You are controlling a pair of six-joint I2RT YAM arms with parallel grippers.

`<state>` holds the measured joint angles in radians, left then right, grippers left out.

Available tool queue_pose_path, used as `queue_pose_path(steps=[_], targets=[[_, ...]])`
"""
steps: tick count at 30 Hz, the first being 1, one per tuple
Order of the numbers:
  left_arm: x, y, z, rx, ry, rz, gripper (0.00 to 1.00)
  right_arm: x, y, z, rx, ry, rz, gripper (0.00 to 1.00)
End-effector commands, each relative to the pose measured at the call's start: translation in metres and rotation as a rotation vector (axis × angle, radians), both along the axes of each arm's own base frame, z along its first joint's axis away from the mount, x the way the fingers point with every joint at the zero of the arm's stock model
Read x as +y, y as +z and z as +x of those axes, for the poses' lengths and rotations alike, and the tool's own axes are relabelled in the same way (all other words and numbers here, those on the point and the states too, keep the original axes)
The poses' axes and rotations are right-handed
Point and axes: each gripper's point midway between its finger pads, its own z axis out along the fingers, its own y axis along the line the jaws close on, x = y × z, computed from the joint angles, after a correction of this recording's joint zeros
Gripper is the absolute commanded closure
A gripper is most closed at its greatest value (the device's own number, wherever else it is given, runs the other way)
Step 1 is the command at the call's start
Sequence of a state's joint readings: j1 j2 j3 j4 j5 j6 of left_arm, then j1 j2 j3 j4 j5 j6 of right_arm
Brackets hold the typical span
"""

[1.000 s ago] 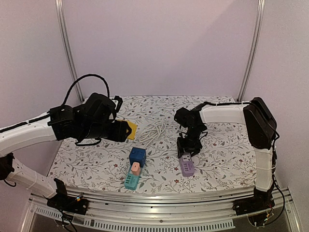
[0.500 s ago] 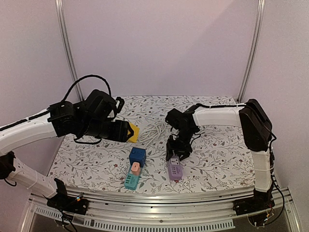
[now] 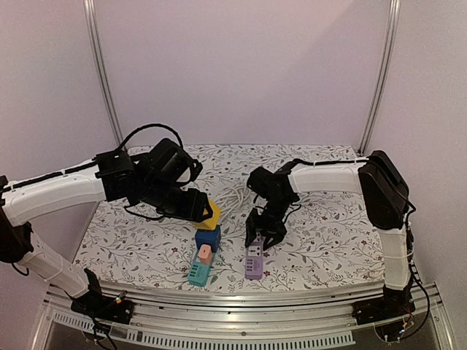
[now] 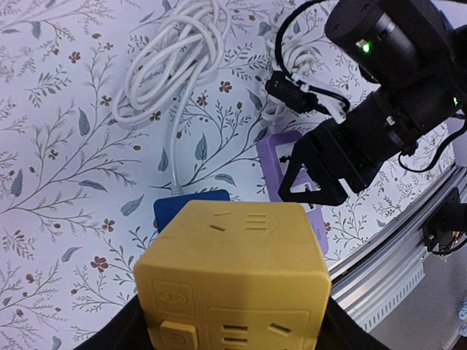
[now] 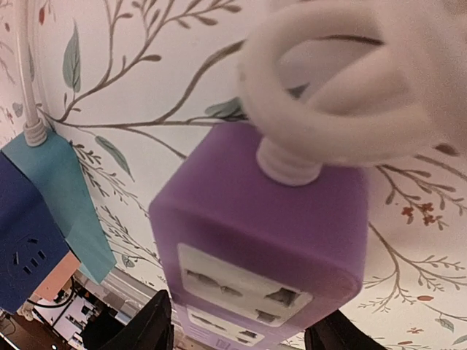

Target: Insert the plug

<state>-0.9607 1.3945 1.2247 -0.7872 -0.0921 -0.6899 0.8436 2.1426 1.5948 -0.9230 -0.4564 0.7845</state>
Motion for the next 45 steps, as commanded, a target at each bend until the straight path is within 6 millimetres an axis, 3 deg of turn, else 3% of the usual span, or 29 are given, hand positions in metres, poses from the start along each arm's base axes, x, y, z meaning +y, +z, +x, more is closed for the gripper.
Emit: queue_pose_path(steps=[1,6,11,15,19,23,27,31,38,45], targets=[[-0.004,0.01,0.003,0.03,0.02,-0.023,1.0,0.02,0.004,-0.006,0.041,0.026,0.116,0.37],[-0.007,0.006,0.002,0.089,0.032,0.014,1.0,0.023,0.011,-0.002,0.013,0.037,0.135,0.28],[-0.032,0.031,-0.001,0.156,0.002,-0.106,1.0,0.021,0.038,0.011,-0.058,0.043,0.163,0.24],[-0.049,0.044,0.0,0.243,-0.029,-0.201,1.0,0.004,0.067,0.023,-0.125,0.028,0.148,0.2],[-0.067,0.041,-0.005,0.325,-0.091,-0.257,1.0,-0.018,0.097,0.033,-0.191,0.01,0.147,0.19],[-0.073,0.038,0.006,0.334,-0.06,-0.278,1.0,-0.043,0.121,0.042,-0.253,-0.009,0.133,0.18],[-0.082,0.026,0.017,0.37,-0.024,-0.293,1.0,-0.073,0.134,0.049,-0.316,-0.042,0.072,0.14],[-0.088,0.01,0.026,0.392,-0.006,-0.237,1.0,-0.1,0.14,0.053,-0.369,-0.093,0.043,0.01],[-0.097,-0.025,0.036,0.447,0.002,-0.097,1.0,-0.131,0.159,0.054,-0.458,-0.181,0.12,0.01],[-0.103,-0.05,0.047,0.465,0.008,0.039,1.0,-0.162,0.157,0.048,-0.43,-0.282,0.252,0.01]])
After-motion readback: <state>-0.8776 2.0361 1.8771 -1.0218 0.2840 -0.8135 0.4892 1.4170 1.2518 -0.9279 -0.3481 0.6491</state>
